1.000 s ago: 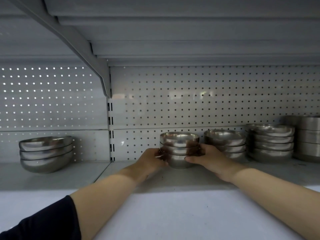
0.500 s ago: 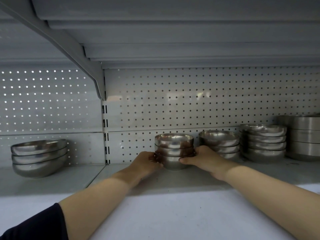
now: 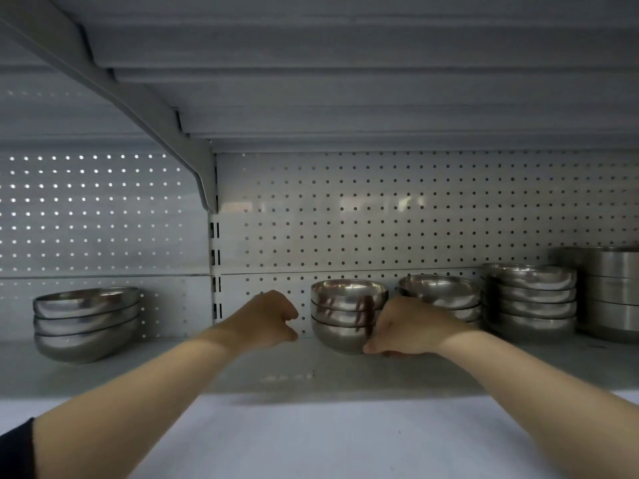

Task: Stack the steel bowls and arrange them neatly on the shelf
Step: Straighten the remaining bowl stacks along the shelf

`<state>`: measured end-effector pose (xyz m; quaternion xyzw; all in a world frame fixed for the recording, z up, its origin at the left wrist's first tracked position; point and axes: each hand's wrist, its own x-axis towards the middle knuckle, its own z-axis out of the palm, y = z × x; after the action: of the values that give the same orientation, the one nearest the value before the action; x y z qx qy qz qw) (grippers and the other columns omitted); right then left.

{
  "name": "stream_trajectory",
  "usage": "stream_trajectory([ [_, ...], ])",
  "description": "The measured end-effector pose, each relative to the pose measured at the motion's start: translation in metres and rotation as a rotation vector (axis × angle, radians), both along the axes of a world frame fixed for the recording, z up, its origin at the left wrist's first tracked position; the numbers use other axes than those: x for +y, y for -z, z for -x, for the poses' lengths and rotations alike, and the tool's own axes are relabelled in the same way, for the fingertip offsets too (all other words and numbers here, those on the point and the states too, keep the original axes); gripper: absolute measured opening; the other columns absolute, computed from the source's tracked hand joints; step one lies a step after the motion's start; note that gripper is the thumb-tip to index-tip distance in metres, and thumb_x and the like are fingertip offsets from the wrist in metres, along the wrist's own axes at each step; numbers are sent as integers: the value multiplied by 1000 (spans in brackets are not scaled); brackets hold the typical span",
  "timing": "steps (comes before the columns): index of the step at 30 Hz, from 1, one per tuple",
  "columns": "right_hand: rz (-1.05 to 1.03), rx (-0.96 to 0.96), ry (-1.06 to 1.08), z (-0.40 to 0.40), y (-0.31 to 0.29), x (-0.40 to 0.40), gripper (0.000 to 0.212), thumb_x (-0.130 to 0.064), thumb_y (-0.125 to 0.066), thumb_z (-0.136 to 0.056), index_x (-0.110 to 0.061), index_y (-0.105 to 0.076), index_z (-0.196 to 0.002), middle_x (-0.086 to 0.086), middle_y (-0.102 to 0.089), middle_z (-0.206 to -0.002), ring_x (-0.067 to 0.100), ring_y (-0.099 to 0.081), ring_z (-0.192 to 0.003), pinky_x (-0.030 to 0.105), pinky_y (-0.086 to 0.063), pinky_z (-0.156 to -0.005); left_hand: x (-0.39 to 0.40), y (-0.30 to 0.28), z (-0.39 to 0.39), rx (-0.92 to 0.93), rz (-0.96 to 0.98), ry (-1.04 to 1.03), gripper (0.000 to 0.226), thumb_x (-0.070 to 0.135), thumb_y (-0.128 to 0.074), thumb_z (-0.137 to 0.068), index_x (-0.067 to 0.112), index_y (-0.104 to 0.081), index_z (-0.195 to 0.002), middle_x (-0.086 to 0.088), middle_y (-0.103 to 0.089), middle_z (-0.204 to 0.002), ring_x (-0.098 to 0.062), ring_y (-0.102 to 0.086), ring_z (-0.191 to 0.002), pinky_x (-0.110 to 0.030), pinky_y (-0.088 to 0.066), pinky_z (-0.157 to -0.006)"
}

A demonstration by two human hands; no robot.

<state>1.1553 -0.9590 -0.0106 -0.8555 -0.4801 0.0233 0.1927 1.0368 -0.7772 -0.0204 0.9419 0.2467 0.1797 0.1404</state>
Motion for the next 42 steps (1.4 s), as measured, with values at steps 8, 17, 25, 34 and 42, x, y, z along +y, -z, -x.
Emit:
stream_trajectory([
  [8,98,-97,-49,84,-26,36,24,-44,-66,-81,-31,-69,-100,-17,-65,-95,5,-60,-93,22,-50,-83,38,-50,111,-141,-143,-84,43,20,-61,-88,18,-54,-130,1,-54,-135,-14,-53,-121,-23,-38,-104],
  [17,-119,-127,-28,201,-55,156,44,-42,-67,-83,-18,-62,-119,-4,-61,-120,15,-56,-106,24,-44,-86,158,-57,220,-241,-107,-301,59,10,-59,-87,17,-38,-142,-3,-43,-146,-22,-43,-132,-30,-37,-107],
  [25,-276,138,17,233,-36,263,85,-50,-67,-79,-7,-32,-143,8,-41,-145,23,-45,-128,27,-40,-93,224,-29,226,-285,225,-348,47,6,-49,-92,-8,-36,-136,-23,-45,-137,-33,-47,-121,-31,-37,-87],
  [34,-395,500,71,212,30,293,101,-52,-75,-69,-16,-23,-148,4,-41,-146,21,-45,-129,32,-38,-105,255,18,218,-291,512,-211,24,-8,-46,-82,-10,-58,-102,-21,-61,-96,-35,-57,-105,-32,-43,-80],
  [42,-491,496,-87,217,44,307,51,-24,-79,-73,-20,-56,-118,-6,-67,-103,5,-61,-94,12,-43,-71,263,31,226,-245,532,-139,22,-6,-54,-72,-2,-59,-93,-15,-60,-87,-30,-58,-89,-29,-42,-72],
])
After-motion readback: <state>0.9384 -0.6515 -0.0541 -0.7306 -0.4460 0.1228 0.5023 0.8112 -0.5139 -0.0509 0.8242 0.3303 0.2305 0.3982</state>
